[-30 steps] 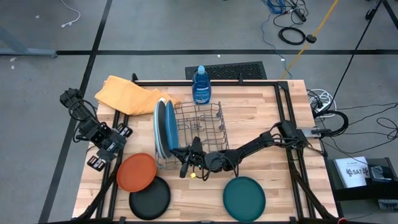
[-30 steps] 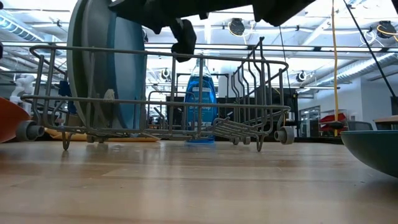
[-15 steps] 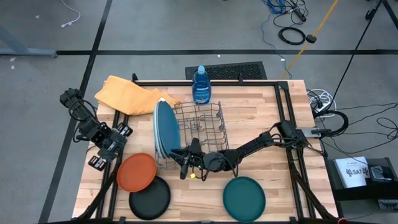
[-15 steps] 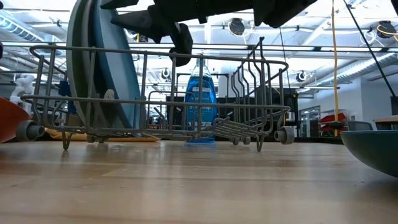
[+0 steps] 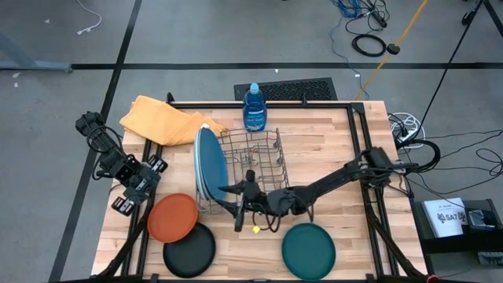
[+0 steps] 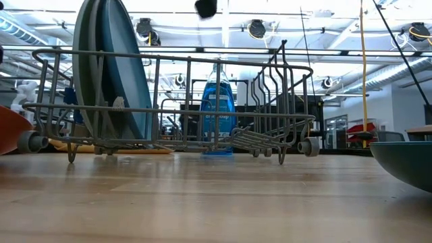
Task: Sort dishes
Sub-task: Put the dark green plate in the dish rack
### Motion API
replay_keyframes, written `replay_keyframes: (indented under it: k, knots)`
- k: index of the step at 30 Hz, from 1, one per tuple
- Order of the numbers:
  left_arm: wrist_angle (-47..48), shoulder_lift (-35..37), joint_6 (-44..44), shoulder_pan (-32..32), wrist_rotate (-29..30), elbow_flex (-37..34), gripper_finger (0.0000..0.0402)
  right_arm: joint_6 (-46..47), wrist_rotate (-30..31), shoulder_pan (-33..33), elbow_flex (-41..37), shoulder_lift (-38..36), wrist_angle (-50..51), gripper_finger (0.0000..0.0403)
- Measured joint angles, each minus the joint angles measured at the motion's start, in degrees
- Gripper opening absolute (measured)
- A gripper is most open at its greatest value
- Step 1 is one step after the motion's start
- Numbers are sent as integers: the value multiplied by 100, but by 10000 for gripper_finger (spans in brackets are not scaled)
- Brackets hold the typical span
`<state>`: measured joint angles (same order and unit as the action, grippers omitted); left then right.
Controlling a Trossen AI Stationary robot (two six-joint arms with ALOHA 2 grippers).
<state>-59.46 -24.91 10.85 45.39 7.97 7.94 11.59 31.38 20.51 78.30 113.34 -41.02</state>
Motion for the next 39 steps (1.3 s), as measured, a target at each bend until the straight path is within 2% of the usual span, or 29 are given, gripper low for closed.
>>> replay_keyframes:
  k: [6,11,15,20,24,27,30,34,36,39]
  knots:
    - [-2,2,-2,1,-4,0,137,-265,38,339,0,-913,1828,184]
    - [4,0,-1,1,-30,0,137,32,466,822,0,-1682,3430,183]
    - [4,2,-5,1,-30,0,137,1120,451,1291,7,-2082,4942,183]
    - [17,1,-3,1,-28,0,137,3031,384,1866,2,-2147,6855,183]
    - [46,2,-2,2,-27,0,137,4603,-92,2102,2,-1976,7994,183]
    - [52,0,0,2,-26,0,137,5273,-647,2171,0,-1759,8370,183]
    - [64,0,2,1,-26,0,137,5571,-1256,2177,2,-1497,8882,183]
    - [153,0,2,2,-24,0,137,5789,-1616,2171,-2,-1185,9596,183]
    - [153,2,4,2,-24,0,137,5898,-1695,2130,-4,-1093,9555,183]
    - [153,0,4,2,-24,0,137,5936,-1693,2036,1,-1064,8938,183]
